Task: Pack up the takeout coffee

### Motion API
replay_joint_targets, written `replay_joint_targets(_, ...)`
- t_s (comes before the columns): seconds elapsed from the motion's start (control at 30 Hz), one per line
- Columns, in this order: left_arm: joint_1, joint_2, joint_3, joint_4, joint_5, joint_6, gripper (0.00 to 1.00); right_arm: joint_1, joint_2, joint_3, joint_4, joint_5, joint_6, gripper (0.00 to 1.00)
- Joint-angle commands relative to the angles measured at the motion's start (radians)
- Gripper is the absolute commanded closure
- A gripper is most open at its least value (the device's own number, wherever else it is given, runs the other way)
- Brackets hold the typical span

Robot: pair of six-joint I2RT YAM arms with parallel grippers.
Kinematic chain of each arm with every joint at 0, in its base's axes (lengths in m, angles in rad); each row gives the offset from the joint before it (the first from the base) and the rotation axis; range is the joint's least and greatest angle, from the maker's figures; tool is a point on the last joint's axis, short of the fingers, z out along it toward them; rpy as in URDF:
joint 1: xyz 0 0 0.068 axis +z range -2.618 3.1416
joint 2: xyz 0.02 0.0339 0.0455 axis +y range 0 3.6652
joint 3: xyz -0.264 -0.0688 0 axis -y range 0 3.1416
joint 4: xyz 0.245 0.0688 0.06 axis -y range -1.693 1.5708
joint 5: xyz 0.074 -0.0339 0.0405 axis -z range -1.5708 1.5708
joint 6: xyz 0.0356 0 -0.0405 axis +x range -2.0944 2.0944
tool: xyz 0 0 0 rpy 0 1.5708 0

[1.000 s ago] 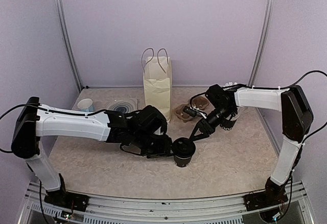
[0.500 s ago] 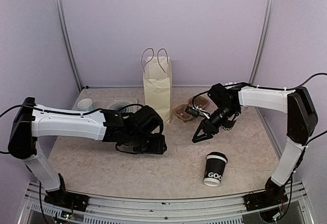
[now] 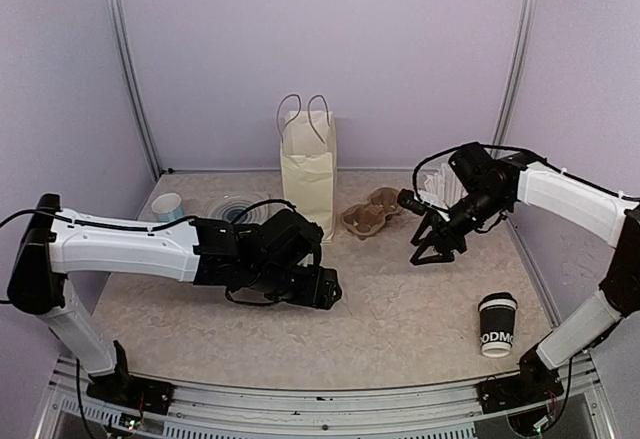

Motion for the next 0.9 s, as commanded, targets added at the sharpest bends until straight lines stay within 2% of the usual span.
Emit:
replay_joint_targets(0.0,-0.006,0.008,0.017,-0.006,-0.027,0.026,0.18,-0.081,-0.141,-0.088,-0.098,0.193,-0.217,0.36)
replay_joint_targets(0.3,-0.013,0.079,0.073,-0.011,-0.027,0.078,0.18,-0.362,-0.356,-0.277,-0.152,0.423,-0.452,0.38)
replay_joint_targets(0.5,-0.011,0.074,0.068,0.025,-0.028,0.129,0.18,-0.615,-0.344,-0.292,-0.189,0.475,-0.55,0.39)
replay_joint_targets(0.67,-0.011,0.076,0.057,0.084,0.021,0.192,0.18,-0.791,-0.298,-0.251,-0.215,0.519,-0.695,0.38)
replay_joint_targets(0.73,-0.011,0.073,0.045,0.116,0.05,0.22,0.18,-0.849,-0.278,-0.209,-0.28,0.526,-0.783,0.34)
replay_joint_targets(0.87,-0.01,0.055,0.006,0.185,0.085,0.267,0.18,-0.931,-0.283,-0.189,-0.377,0.574,-1.024,0.14)
